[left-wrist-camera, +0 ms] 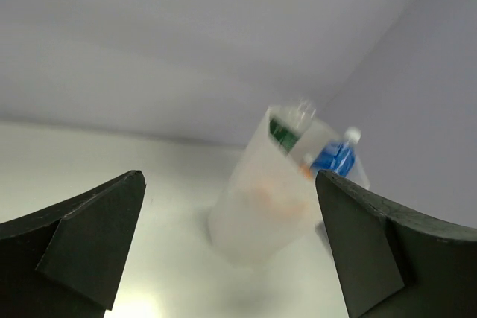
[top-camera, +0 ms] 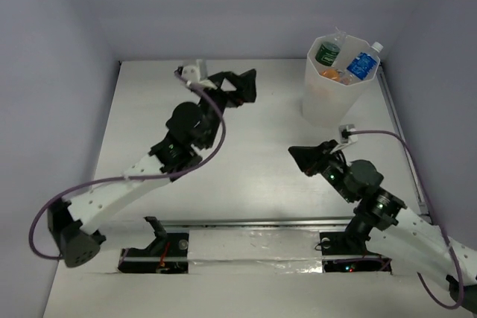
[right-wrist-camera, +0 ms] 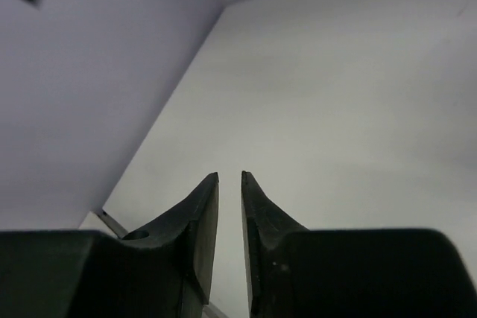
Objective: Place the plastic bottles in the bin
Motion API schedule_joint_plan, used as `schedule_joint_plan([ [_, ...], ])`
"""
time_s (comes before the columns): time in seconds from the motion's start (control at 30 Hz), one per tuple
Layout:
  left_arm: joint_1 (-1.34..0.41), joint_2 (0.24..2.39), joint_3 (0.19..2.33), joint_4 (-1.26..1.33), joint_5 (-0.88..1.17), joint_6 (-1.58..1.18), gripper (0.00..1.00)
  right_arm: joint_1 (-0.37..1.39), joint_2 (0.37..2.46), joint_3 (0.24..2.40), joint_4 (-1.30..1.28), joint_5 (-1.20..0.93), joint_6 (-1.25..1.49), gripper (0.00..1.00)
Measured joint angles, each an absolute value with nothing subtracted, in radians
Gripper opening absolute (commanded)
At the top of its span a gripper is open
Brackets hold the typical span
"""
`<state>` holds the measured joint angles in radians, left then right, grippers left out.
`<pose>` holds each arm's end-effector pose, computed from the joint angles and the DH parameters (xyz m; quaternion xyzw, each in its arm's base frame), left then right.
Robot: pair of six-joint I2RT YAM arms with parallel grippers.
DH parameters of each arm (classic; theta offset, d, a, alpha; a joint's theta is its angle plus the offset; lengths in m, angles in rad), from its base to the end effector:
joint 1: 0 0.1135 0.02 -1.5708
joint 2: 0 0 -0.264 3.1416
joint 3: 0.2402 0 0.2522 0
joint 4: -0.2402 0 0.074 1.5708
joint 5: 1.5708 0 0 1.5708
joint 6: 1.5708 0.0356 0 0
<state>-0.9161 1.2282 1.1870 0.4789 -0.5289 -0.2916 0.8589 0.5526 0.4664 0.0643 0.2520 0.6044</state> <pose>0.1807 -0.2059 0.4564 -0.0507 0.5608 -0.3470 0.7501 0.1066 0.1100 0.2884 -0.0028 0.7146 0.3967 0.5762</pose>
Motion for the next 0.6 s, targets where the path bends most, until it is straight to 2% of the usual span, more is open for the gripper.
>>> schedule_joint_plan([
  [0.07,-0.912,1.106,1.018,0.464,-0.536,-0.348,0.99,0.859,0.467,0.493,0.031,0.286,0.589,0.33],
  [0.23,-0.909,0.929,0.736,0.265,-0.497,-0.481,0.99,0.859,0.27,0.575,-0.021,0.374,0.543,0.38],
  [0.4,-0.909,0.701,0.636,0.061,-0.451,-0.548,0.99,0.859,0.178,0.635,-0.03,0.471,0.496,0.39],
  [0.6,-0.908,0.381,0.63,0.044,-0.455,-0.552,0.99,0.859,0.21,0.639,-0.038,0.537,0.486,0.38],
])
